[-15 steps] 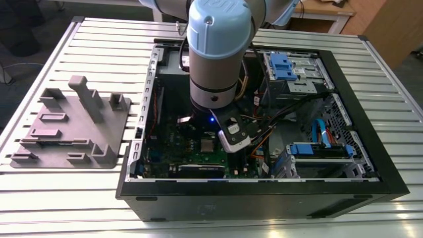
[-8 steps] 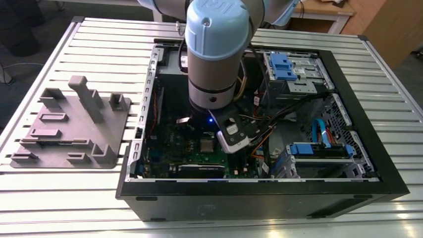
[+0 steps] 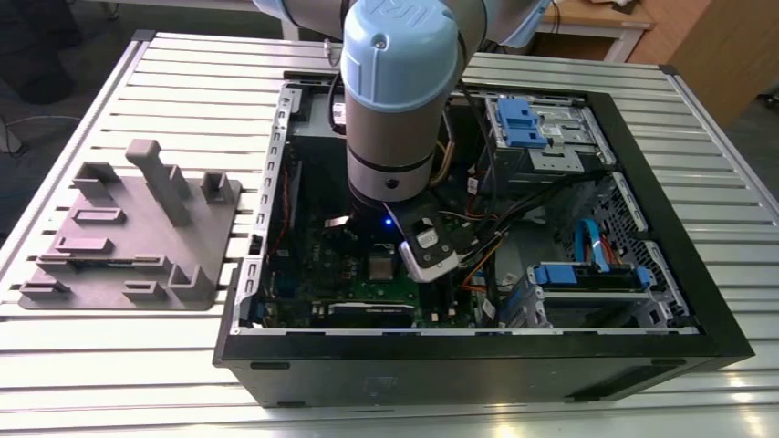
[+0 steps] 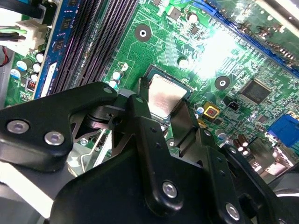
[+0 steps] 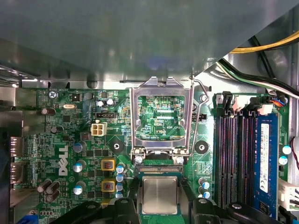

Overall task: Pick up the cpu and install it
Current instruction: 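Place the cpu into insertion slot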

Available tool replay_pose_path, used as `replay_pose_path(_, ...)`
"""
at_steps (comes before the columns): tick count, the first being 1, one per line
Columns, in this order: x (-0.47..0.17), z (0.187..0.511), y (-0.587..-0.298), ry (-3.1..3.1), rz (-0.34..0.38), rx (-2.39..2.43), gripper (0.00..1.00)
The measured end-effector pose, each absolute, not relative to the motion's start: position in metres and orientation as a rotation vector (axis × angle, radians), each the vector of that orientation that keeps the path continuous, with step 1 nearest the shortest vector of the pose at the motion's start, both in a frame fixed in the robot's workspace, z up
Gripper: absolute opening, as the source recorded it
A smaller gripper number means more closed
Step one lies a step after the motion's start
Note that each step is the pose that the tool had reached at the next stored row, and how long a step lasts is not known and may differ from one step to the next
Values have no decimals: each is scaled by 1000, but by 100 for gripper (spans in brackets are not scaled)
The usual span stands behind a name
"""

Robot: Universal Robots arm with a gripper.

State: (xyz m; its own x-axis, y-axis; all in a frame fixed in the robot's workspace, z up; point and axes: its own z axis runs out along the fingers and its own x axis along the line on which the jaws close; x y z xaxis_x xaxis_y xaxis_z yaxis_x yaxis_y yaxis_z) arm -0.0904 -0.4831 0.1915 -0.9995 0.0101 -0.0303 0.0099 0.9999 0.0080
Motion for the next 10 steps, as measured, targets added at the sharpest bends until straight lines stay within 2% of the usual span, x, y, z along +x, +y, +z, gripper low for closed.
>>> replay_pose_path(10,-90,191,-483,3111,12,16,39)
